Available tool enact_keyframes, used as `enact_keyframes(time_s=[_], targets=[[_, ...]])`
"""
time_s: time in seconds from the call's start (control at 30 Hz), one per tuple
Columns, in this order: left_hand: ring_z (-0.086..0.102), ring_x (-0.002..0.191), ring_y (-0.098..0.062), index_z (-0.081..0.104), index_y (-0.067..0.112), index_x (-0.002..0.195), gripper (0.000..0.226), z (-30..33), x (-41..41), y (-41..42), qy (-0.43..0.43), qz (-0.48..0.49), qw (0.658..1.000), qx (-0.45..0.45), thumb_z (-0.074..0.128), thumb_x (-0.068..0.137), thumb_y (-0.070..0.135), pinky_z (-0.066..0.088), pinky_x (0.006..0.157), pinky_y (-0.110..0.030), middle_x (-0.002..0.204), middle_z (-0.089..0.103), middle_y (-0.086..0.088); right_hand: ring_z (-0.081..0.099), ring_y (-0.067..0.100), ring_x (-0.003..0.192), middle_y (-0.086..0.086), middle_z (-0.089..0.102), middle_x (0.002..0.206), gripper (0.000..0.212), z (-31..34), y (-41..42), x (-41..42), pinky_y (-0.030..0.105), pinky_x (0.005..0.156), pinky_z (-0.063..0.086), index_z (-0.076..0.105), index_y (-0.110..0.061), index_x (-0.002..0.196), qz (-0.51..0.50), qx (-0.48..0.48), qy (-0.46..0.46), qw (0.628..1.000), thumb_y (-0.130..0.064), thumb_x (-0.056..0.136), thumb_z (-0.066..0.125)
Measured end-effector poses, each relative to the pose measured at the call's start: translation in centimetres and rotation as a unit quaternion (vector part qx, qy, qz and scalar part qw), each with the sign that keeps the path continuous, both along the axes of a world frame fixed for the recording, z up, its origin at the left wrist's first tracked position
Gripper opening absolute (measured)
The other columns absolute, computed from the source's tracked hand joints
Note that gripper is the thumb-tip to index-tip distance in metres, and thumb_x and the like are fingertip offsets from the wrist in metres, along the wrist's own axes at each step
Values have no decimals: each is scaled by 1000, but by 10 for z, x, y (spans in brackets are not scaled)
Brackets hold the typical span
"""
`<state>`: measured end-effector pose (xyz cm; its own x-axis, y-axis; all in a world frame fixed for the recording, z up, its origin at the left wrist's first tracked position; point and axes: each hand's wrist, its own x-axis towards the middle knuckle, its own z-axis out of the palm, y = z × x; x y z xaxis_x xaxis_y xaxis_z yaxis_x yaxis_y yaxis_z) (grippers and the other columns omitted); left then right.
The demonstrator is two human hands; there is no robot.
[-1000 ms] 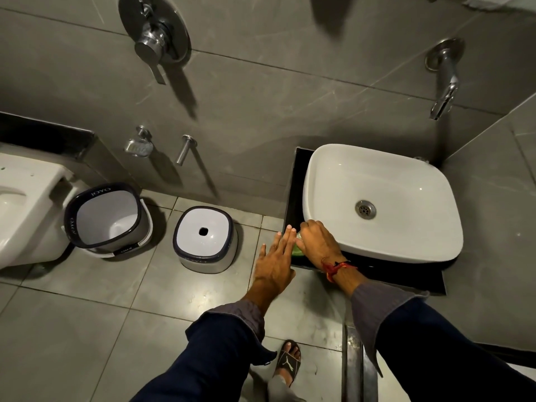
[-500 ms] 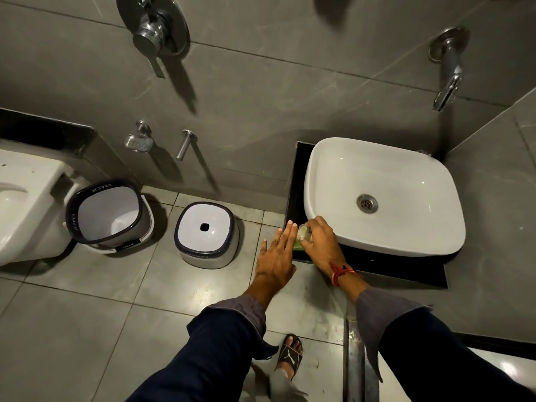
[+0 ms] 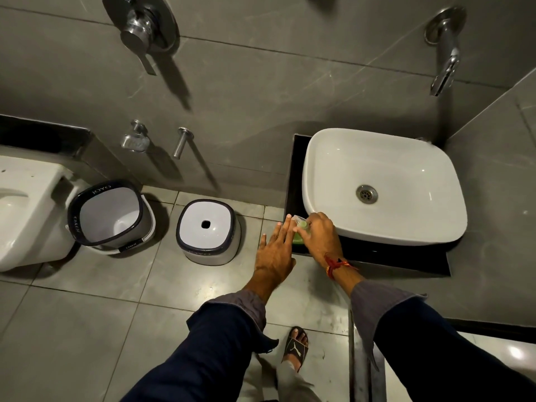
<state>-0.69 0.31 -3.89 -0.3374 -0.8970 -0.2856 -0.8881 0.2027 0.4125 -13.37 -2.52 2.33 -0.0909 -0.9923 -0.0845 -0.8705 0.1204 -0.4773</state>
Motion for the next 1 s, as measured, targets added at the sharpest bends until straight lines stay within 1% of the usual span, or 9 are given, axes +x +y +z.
enact_keyframes(time_s=[0.1, 0.27, 0.5, 0.6, 0.67, 0.77, 0.83, 0.9, 1.0], targets=[[-4, 157, -24, -9, 19, 160, 98, 0, 2, -1, -1, 3, 1000, 5, 63, 94, 26, 14, 124, -55, 169, -17, 3, 62, 27, 99, 15, 62, 112, 37, 0, 1, 5, 36, 84, 56, 62, -3, 112, -2, 2, -2, 1000, -31, 89, 69], [-3, 157, -24, -12, 23, 159, 102, 2, -1, 2, 9, 5, 1000, 16, 65, 92, 22, 13, 124, -56, 169, -14, 4, 61, 25, 96, 11, 57, 108, 21, -6, 9, -6, 35, 86, 56, 64, -3, 107, 33, -13, -40, 999, -17, 91, 66], [-4, 157, -24, -15, 23, 159, 102, 2, -1, 1, 11, 6, 1000, 9, 63, 92, 19, 11, 123, -55, 169, -17, 5, 62, 29, 100, 16, 63, 111, 47, -6, 5, 2, 38, 82, 57, 62, -2, 113, -36, 14, 6, 999, -42, 90, 65], [-3, 157, -23, -16, 23, 158, 102, 2, 0, 2, 1, 3, 1000, 9, 63, 93, 21, 13, 124, -55, 169, -15, 4, 62, 29, 96, 14, 62, 108, 53, -6, 9, 3, 38, 77, 58, 61, -3, 111, -64, 1, -12, 998, -48, 84, 70], [-3, 157, -22, -16, 23, 158, 104, 3, 0, 3, -2, 3, 1000, 2, 64, 92, 22, 12, 124, -54, 169, -14, 4, 62, 29, 100, 14, 61, 112, 53, -7, 15, 2, 37, 79, 57, 57, -4, 116, -71, -25, -46, 996, -41, 81, 74], [-2, 157, -23, -16, 23, 159, 105, 5, -2, 4, -2, 0, 1000, 1, 65, 91, 22, 13, 124, -54, 170, -13, 3, 55, 26, 117, 12, 56, 128, 59, -8, 20, -2, 40, 96, 54, 49, -10, 131, -38, -26, -93, 995, -21, 80, 77], [-2, 157, -23, -15, 23, 159, 106, 7, -4, 4, -2, -2, 1000, 2, 66, 91, 22, 13, 124, -55, 170, -13, 3, 56, 25, 116, 8, 57, 125, 47, -9, 20, -6, 40, 97, 54, 53, -13, 126, 8, -21, -88, 996, -12, 83, 72], [-3, 157, -23, -15, 23, 159, 105, 7, -5, 3, -2, 0, 1000, 0, 66, 91, 22, 13, 124, -55, 170, -14, 3, 59, 24, 107, 8, 58, 117, 31, -10, 19, -8, 36, 90, 55, 58, -12, 116, 32, -35, -71, 996, -9, 87, 67], [-3, 157, -22, -16, 23, 158, 105, 6, -5, 5, -2, 8, 1000, 2, 65, 92, 24, 13, 124, -54, 169, -15, 2, 59, 26, 104, 11, 59, 113, 24, -10, 16, -5, 37, 88, 56, 58, -9, 112, 37, -35, -32, 998, -11, 89, 66]])
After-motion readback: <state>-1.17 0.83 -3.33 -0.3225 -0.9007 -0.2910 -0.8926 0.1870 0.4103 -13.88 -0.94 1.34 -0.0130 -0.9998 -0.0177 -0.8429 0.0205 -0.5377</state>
